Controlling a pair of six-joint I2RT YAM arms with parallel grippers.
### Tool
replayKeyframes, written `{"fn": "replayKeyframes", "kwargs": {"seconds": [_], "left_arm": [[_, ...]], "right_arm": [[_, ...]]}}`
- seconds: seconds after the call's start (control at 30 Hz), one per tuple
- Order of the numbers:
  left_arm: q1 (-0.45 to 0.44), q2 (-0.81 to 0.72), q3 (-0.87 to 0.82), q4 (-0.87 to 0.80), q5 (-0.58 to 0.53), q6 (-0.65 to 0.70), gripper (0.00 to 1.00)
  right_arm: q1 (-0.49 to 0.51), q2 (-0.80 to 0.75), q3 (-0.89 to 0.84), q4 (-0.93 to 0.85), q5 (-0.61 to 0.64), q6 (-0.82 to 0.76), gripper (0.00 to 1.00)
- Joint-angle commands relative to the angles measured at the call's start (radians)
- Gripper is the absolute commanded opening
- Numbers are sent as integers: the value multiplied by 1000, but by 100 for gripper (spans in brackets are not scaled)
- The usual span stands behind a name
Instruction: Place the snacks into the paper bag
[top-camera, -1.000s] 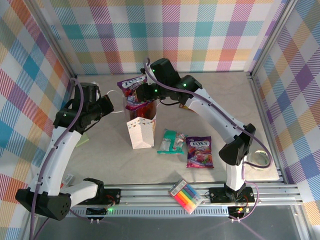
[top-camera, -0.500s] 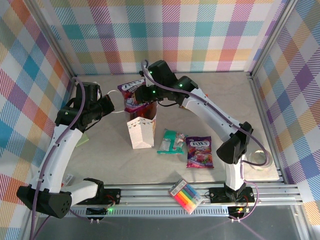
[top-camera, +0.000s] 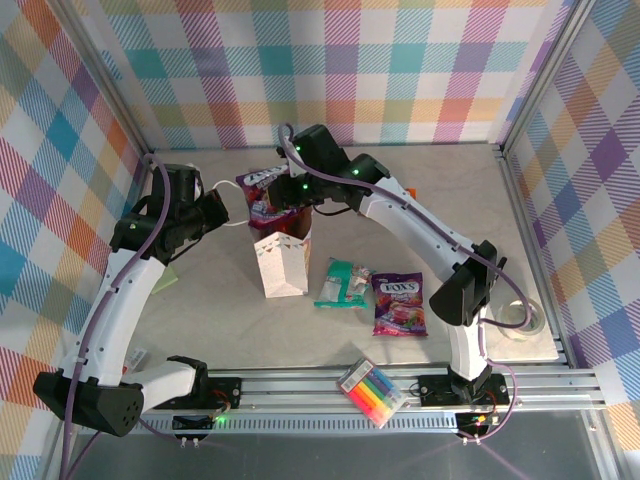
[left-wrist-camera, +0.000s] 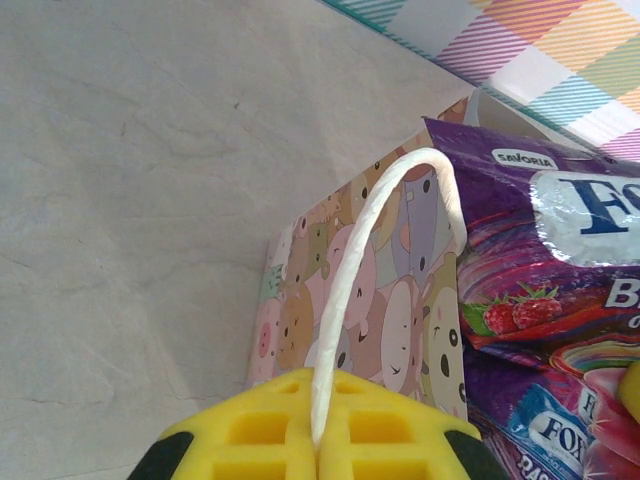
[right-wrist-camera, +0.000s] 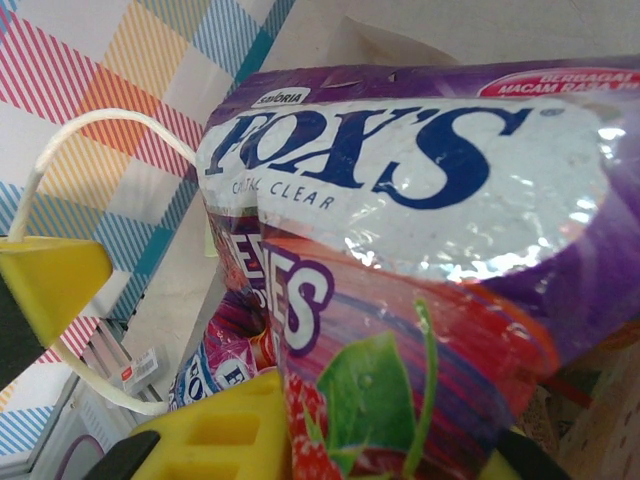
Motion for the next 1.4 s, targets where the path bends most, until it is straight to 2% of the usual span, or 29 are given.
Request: {"fn": "replayKeyframes", "kwargs": {"seconds": [0.0, 0.07, 0.27, 0.4, 0.6, 0.7, 0.77, 0.97, 1.17, 1.37], "left_arm": [[14, -11, 8, -13, 4, 13, 0], [14, -14, 7, -13, 2, 15, 0], [14, -12, 10, -12, 6, 16, 0], [14, -9, 10, -7, 6, 16, 0], [14, -6, 16, -4, 12, 15, 0], [14, -5, 16, -2, 13, 17, 0], [14, -4, 15, -5, 15, 15, 0], [14, -10, 20, -3, 11, 11, 0], [14, -19, 21, -10, 14, 4, 0], [14, -35, 18, -10, 12, 1, 0]], "right_arm": [[9, -15, -13, 34, -28, 12, 22], [9, -15, -17, 29, -25, 10, 26], [9, -14, -15, 9, -19, -6, 27], [9, -19, -13, -10, -24, -15, 37], [9, -42, -39, -32, 3, -25, 40], [9, -46, -44, -42, -5, -35, 51], [8, -43, -35, -65, -1, -48, 52], [9, -84, -17, -97, 51, -85, 63], [9, -140, -22, -91, 80, -89, 67], [9, -169, -40, -61, 101, -70, 68]]}}
